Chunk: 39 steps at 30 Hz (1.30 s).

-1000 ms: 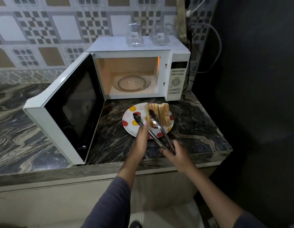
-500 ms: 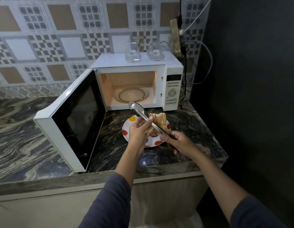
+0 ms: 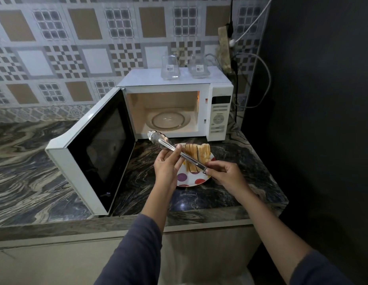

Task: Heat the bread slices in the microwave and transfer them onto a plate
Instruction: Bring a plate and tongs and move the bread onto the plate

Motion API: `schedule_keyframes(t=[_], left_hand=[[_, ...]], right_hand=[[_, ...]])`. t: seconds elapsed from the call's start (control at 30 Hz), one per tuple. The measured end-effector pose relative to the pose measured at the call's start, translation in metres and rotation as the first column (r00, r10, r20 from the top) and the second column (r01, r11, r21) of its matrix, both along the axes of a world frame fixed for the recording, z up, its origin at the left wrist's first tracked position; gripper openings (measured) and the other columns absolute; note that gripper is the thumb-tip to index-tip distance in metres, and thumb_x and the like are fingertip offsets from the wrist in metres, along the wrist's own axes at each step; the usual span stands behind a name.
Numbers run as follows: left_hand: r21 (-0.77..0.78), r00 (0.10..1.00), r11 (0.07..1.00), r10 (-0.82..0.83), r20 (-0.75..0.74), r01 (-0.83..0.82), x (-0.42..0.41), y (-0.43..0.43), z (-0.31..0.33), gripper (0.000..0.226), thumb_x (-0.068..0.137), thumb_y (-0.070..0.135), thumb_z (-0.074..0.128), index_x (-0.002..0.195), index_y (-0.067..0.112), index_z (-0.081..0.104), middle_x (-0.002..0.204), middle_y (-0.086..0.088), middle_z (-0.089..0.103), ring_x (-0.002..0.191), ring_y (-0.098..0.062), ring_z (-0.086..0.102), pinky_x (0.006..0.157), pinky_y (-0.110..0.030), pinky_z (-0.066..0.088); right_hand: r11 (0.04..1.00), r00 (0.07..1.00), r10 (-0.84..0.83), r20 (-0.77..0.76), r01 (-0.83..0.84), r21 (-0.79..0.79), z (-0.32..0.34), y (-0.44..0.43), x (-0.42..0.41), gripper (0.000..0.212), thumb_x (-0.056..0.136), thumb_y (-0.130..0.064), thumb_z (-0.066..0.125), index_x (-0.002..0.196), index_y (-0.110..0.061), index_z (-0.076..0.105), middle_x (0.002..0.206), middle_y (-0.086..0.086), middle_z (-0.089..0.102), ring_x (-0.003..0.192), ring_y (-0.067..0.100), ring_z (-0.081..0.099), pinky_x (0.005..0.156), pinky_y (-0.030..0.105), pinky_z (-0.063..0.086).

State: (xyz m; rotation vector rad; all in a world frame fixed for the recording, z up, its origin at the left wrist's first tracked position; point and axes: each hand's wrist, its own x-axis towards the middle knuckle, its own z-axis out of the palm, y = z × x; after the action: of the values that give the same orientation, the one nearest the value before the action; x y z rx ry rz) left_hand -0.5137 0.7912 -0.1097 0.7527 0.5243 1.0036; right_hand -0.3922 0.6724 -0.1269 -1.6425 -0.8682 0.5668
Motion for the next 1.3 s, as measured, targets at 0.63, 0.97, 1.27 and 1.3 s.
schedule_keyframes(t=[0.63,0.97,1.27,1.3], left_hand=[[-0.015,1.0,1.0,-0.005,0.031,0.006,-0.005,0.006,0.004,0.018,0.082,0.003,0.066,0.097,0.007,0.056,0.087,-0.007,0.066,0.086,-0.019,0.069,0.082,-0.031,0.058],[0.077,0.987,0.985,-0.15,-0.05,0.153,-0.004,0.003,0.005,0.011,0.082,0.002,0.066,0.085,0.011,0.061,0.09,-0.009,0.069,0.088,-0.019,0.068,0.08,-0.026,0.057],[0.143,0.956,0.973,-0.138,-0.26,0.179,-0.017,0.037,0.005,0.017,0.079,0.008,0.071,0.092,0.005,0.062,0.075,-0.003,0.071,0.08,-0.02,0.066,0.083,-0.032,0.053],[0.178,0.941,0.966,-0.128,-0.314,0.19,-0.017,0.045,0.004,0.011,0.081,0.011,0.069,0.088,0.007,0.062,0.067,0.002,0.069,0.071,-0.014,0.065,0.072,-0.024,0.054]], right_hand=[[0.997,0.997,0.054,-0.061,-0.057,-0.046,0.009,0.01,0.005,0.028,0.072,-0.019,0.079,0.096,-0.008,0.071,0.089,0.004,0.072,0.082,0.017,0.07,0.075,0.023,0.055],[0.977,0.977,0.212,0.007,-0.212,-0.033,0.025,0.023,-0.008,0.036,0.083,-0.008,0.066,0.118,-0.004,0.06,0.106,0.006,0.067,0.092,0.013,0.066,0.075,0.014,0.054],[0.961,0.968,0.253,-0.001,-0.251,-0.117,0.017,0.063,-0.032,0.021,0.09,-0.015,0.06,0.11,-0.01,0.065,0.084,-0.003,0.068,0.076,0.01,0.065,0.057,0.007,0.047],[0.965,0.972,0.235,-0.02,-0.236,-0.115,0.016,0.07,-0.033,0.021,0.09,-0.014,0.06,0.109,-0.009,0.065,0.088,0.003,0.069,0.08,0.016,0.066,0.059,0.009,0.049]])
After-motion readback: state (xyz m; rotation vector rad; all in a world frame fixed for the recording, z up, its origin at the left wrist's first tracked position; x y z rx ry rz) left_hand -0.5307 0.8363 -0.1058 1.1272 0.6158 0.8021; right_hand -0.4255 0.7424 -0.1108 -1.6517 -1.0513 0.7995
